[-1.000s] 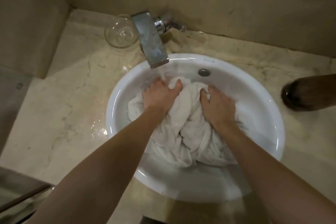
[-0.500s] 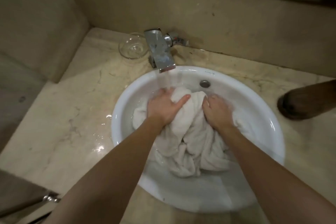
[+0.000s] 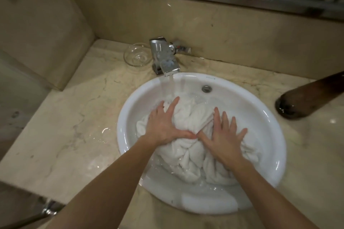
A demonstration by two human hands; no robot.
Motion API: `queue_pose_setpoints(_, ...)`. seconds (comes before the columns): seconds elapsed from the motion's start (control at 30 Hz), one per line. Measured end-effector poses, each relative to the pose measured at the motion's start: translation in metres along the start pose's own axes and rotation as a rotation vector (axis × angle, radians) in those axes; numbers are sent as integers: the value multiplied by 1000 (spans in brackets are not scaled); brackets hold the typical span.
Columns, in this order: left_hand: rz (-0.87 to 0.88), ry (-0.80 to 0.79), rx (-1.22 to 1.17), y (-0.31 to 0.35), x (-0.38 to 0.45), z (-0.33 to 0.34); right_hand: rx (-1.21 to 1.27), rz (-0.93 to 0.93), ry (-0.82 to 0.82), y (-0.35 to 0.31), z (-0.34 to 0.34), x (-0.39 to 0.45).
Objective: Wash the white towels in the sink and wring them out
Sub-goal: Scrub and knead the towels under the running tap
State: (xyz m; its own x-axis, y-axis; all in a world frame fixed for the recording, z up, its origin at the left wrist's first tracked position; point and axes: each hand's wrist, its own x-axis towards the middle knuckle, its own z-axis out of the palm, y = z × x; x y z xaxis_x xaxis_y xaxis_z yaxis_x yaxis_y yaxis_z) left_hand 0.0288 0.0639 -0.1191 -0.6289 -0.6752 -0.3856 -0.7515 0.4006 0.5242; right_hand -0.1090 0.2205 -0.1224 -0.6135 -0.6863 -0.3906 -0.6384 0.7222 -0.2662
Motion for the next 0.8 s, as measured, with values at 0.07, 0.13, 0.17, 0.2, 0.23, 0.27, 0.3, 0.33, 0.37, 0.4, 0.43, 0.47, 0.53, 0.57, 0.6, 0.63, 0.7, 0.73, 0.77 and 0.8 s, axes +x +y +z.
queue_pose_setpoints(0.07,-31,-26,0,0,13,-2,9,36,-8,-2,0,-8)
queue_pose_setpoints(0.13,-41,-20,-25,-1,23,-4,50,24,3,2,-2,-5)
queue_pose_setpoints(0.17,-40,-14,-42,0,26,-7,64,11,-4,5,-3,0)
queue_pose_setpoints(0.2,-49,-24,-60,2,27,-9,70,4,-20,7,-5,6)
queue_pose_setpoints(0.23,-60,-40,-74,3,26,-11,78,5,-31,9,-8,12)
queue_pose_setpoints(0.27,-76,-46,-88,4,22,-12,97,13,-30,8,-11,17)
queue_pose_setpoints(0.3,-96,-41,-108,5,17,-13,120,25,-15,6,-14,21)
queue_pose_setpoints(0.33,-116,-31,-132,7,9,-15,139,39,11,1,-16,22)
queue_pose_setpoints(0.37,-136,-24,-154,8,1,-16,146,52,45,-4,-17,19)
queue_pose_setpoints(0.4,-145,-15,-161,9,-8,-17,143,64,87,-9,-16,14)
queue_pose_setpoints(0.43,-140,-1,-158,10,-19,-19,153,67,139,-12,-16,5)
queue_pose_setpoints(0.47,-129,15,-158,10,-31,-21,187,52,195,-15,-16,-6)
queue_pose_setpoints(0.53,-77,40,-178,10,-57,-28,299,-2,309,-18,-18,-32)
queue_pose_setpoints(0.57,-45,52,-178,10,-69,-32,357,-21,350,-19,-20,-45)
queue_pose_setpoints(0.6,-9,63,-174,10,-82,-38,407,-36,380,-20,-26,-60)
queue_pose_setpoints(0.63,21,71,-168,9,-91,-42,447,-50,399,-20,-30,-72)
queue_pose_setpoints(0.7,69,88,-128,8,-106,-47,509,-63,426,-19,-34,-91)
queue_pose_setpoints(0.73,94,105,-102,8,-111,-50,533,-50,435,-17,-36,-97)
queue_pose_setpoints(0.77,112,122,-78,8,-115,-52,556,-35,433,-15,-38,-103)
queue_pose_setpoints(0.8,125,135,-54,9,-117,-54,578,-26,421,-14,-40,-105)
